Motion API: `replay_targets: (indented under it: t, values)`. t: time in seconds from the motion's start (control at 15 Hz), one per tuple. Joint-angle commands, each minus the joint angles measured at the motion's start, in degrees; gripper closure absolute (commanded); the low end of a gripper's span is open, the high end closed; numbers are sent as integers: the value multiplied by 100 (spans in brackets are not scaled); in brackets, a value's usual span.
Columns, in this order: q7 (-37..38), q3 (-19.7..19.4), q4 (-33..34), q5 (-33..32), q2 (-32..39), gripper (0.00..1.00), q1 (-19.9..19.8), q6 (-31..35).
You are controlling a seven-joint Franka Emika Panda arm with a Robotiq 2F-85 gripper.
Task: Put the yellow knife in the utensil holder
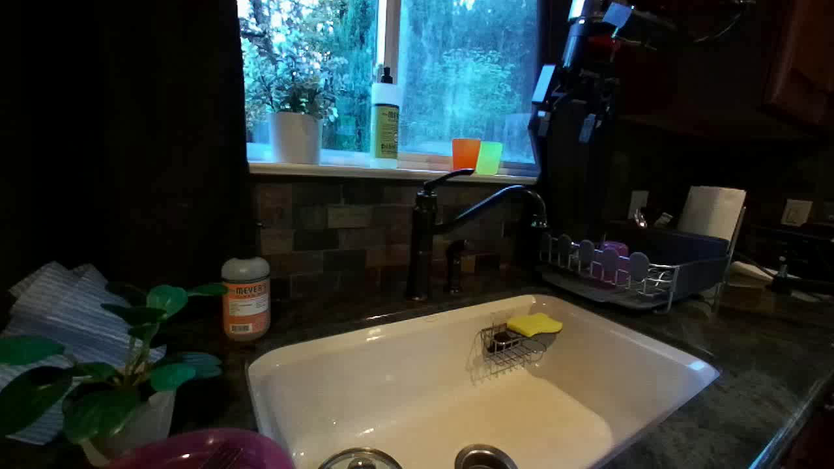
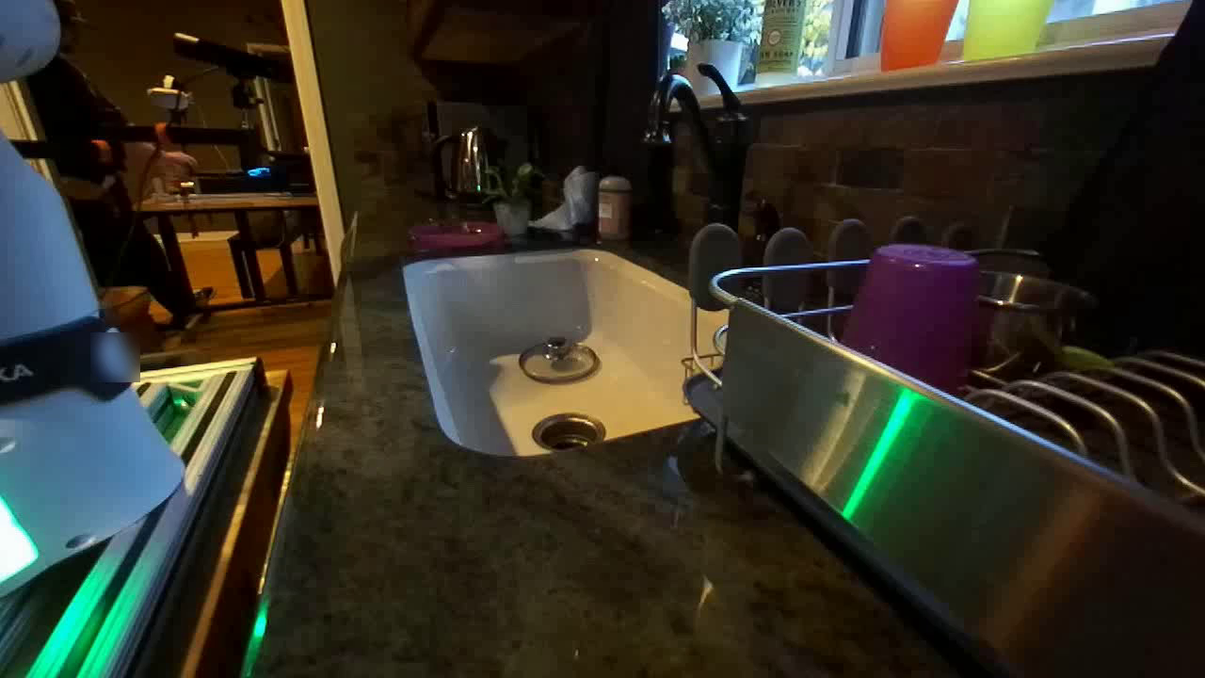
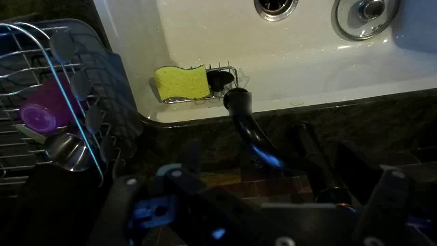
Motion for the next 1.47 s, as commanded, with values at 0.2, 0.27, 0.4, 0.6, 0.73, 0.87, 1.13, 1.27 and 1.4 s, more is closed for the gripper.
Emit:
replay_targets:
  t: [0.2,0.27,0.4,0.6,0.73,0.87,1.13,1.27,1.4]
  values:
    - [27,-73,14,-35,11,0,87,-15]
    - [27,-73,14,-35,11,0,87,-15]
    - [27,-73,14,-35,11,0,87,-15]
    - [-63,-228,-71,-58,-2,0,-8,180]
    - [-300,-449,-131,1,32,0,-53,362]
    - [-503,-711,-165,77,177,0,-135,678]
    - [-1105,-1305,-51,313,621,0,-295,836]
    - [-974,-1245,-96,186,495,0,-303,737]
    - [-1079,-1388,-67,286,672,0,-361,746]
